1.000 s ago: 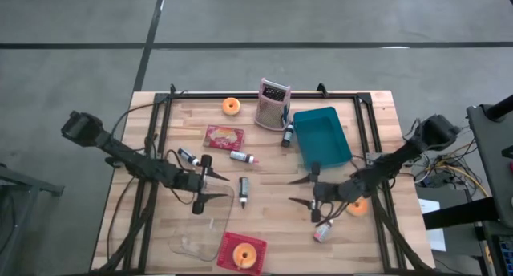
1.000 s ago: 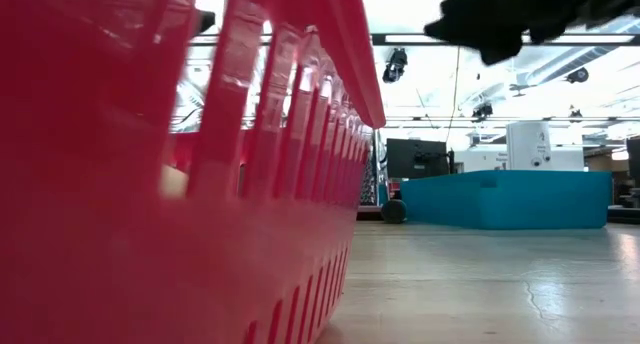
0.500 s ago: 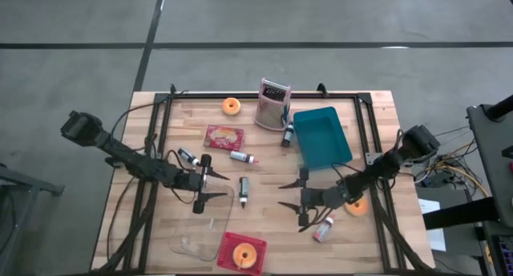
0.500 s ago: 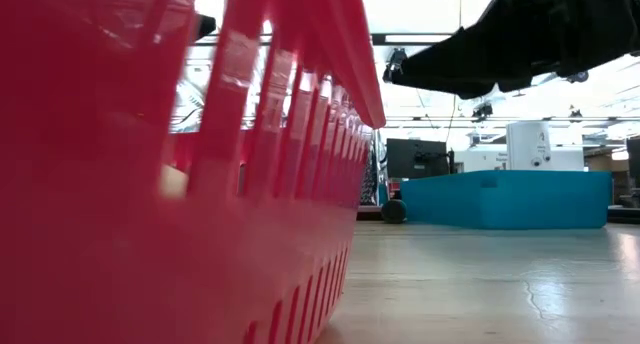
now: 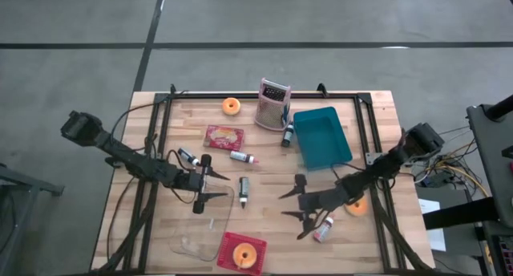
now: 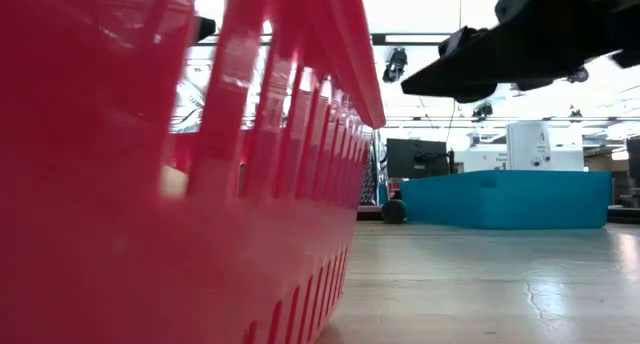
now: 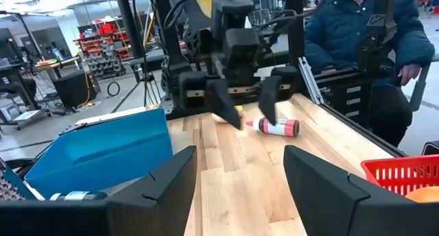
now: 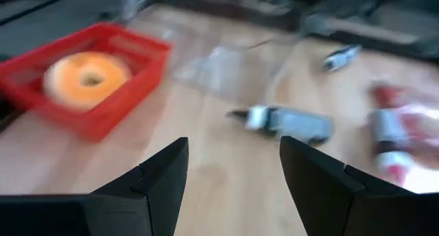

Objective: Pick & Place Food Item
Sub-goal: Put the bottom pink food coloring bottle into the blue bin

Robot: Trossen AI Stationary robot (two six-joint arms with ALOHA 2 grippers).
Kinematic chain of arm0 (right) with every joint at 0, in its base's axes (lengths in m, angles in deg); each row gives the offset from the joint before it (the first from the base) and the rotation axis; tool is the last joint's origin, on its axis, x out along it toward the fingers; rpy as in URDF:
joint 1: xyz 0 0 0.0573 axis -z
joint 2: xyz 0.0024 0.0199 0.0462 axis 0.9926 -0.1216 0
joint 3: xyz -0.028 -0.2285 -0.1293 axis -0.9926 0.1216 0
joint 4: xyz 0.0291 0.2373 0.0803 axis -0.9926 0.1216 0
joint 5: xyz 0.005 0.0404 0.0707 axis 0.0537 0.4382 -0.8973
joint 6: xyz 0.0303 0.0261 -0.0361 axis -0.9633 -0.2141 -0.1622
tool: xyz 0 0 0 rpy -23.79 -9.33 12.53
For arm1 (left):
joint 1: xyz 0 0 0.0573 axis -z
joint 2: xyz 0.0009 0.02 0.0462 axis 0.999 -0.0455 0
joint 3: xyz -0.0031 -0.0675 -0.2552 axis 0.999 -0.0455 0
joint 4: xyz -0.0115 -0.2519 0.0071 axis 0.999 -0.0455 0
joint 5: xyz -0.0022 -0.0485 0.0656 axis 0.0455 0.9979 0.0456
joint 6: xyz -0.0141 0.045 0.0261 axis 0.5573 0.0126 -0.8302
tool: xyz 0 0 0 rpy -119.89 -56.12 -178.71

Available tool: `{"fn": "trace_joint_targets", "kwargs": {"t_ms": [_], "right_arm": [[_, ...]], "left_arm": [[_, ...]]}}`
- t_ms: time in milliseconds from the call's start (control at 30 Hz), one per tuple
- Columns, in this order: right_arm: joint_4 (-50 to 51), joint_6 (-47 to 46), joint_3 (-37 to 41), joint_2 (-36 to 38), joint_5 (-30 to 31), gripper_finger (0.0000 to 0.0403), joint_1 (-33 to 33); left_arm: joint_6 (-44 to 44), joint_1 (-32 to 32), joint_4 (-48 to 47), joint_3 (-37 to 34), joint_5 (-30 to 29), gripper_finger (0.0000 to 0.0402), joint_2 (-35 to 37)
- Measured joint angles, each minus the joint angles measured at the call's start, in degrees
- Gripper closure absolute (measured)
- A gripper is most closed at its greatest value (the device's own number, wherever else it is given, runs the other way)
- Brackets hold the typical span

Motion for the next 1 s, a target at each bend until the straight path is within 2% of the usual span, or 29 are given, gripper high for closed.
{"fn": "trace_joint_targets", "kwargs": {"t_ms": [67,267,367,667,1000], "right_arm": [[7.4,-1.9,-2.1,0.3,-1.5,0.0179,0.0],[37.6,-9.1,-12.6,0.3,-6.6,0.0179,-0.1],[48.0,-10.9,-17.6,0.3,-9.6,0.0179,-0.4],[63.5,-16.0,-27.7,0.3,-15.4,0.0179,-3.2],[71.2,-28.2,-26.5,0.3,-17.5,0.0179,-7.9]], "left_arm": [[0.0,0.0,0.0,0.0,0.0,0.0179,0.0],[0.0,0.0,0.0,0.0,0.0,0.0179,0.0],[0.0,0.0,0.0,0.0,0.1,0.0179,0.0],[0.0,0.0,0.0,0.0,0.2,0.0179,0.0],[0.2,0.0,0.0,0.0,0.1,0.0179,0.0]]}}
